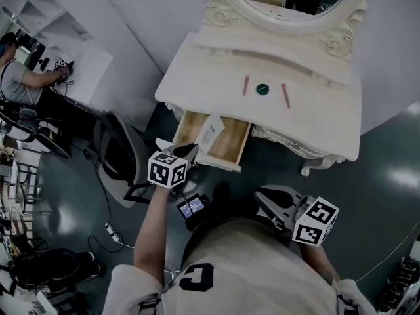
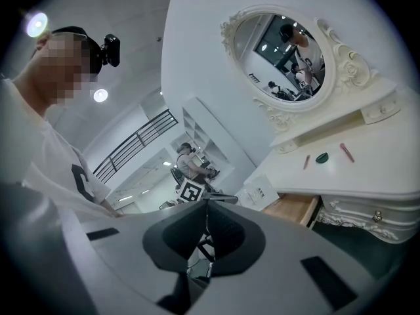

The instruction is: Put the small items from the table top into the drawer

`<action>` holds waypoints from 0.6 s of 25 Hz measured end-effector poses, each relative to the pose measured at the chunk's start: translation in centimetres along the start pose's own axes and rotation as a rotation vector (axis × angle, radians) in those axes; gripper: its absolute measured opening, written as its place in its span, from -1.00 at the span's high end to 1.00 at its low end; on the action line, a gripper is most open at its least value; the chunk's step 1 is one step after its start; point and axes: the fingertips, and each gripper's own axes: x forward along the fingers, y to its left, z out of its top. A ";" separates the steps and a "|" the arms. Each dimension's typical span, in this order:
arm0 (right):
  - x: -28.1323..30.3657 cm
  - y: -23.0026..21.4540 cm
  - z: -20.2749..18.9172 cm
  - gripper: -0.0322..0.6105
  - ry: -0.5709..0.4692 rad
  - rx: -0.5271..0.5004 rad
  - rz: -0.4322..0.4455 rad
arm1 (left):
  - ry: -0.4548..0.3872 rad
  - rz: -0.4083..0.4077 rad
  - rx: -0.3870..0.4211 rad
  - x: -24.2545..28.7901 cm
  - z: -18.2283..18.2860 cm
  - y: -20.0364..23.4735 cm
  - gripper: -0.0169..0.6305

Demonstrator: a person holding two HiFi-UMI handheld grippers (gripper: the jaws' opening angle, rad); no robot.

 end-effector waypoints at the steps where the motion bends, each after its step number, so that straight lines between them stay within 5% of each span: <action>1: 0.1 -0.1 0.0 0.81 0.000 0.001 -0.007 | -0.005 0.001 -0.015 0.0 -0.1 0.4 0.75; 10: 3.7 0.2 0.2 0.81 0.030 -0.031 -0.081 | 0.002 0.021 -0.176 0.9 -2.1 5.8 0.75; 15: 6.4 0.1 0.3 0.81 0.069 -0.044 -0.116 | -0.008 -0.022 -0.375 1.5 -3.4 8.9 0.75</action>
